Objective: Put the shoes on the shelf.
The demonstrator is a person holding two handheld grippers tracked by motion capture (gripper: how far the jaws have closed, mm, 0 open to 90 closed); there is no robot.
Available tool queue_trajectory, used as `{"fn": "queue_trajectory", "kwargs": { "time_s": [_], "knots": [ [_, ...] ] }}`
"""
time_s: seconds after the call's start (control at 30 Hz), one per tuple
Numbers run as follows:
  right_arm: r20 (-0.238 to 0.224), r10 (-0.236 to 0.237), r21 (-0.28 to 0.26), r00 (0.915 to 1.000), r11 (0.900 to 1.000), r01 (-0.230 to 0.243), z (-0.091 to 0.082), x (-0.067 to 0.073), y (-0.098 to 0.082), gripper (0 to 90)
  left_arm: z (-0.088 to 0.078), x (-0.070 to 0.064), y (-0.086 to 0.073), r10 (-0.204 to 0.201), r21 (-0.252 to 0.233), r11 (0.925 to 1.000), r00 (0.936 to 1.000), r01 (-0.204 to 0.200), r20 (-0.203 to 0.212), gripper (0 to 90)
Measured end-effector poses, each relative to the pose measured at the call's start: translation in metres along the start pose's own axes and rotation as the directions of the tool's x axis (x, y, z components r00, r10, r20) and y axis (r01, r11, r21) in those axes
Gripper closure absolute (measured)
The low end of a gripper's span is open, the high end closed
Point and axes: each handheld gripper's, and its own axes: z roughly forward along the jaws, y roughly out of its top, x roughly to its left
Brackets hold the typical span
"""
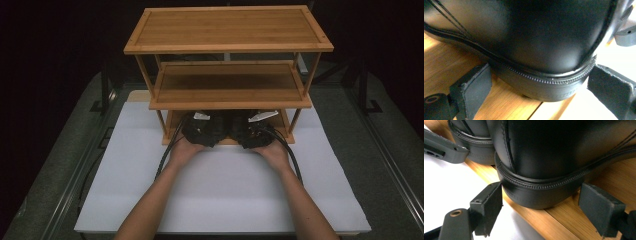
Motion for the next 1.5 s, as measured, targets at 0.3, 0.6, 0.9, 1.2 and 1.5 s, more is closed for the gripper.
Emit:
{"fn": "queue_trajectory", "kwargs": {
  "time_s": [0.3, 0.6, 0.9, 1.2, 1.5],
  "knots": [
    [-0.001, 0.019, 0.026, 0.9998, 0.999, -0.019, 0.008, -0.001, -0.002, 19.1, 0.005, 0.003, -0.002, -0.007, 0.012, 0.9999, 0.9999, 0.007, -0.008, 4.9],
    [-0.007, 0.035, 0.027, 0.9994, 0.999, -0.035, 0.005, -0.003, -0.004, 18.6, 0.001, 0.004, -0.005, 0.002, 0.033, 0.9994, 1.0, -0.002, 0.002, 6.1],
    [-0.008, 0.089, -0.008, 0.996, 0.996, -0.09, -0.019, -0.011, -0.011, 16.2, -0.02, 0.002, -0.01, 0.013, 0.011, 0.9998, 0.9998, -0.013, 0.015, 6.1],
    [-0.013, 0.107, -0.052, 0.9942, 0.993, -0.107, -0.052, -0.014, -0.027, 8.2, -0.054, -0.003, -0.02, 0.034, 0.016, 0.9993, 0.9993, -0.035, 0.018, 6.1],
    [-0.021, 0.112, -0.102, 0.9935, 0.988, -0.113, -0.094, -0.013, -0.057, 8.2, -0.106, -0.013, -0.045, 0.057, -0.005, 0.9984, 0.9984, -0.057, 0.0, 6.1]
  ]
}}
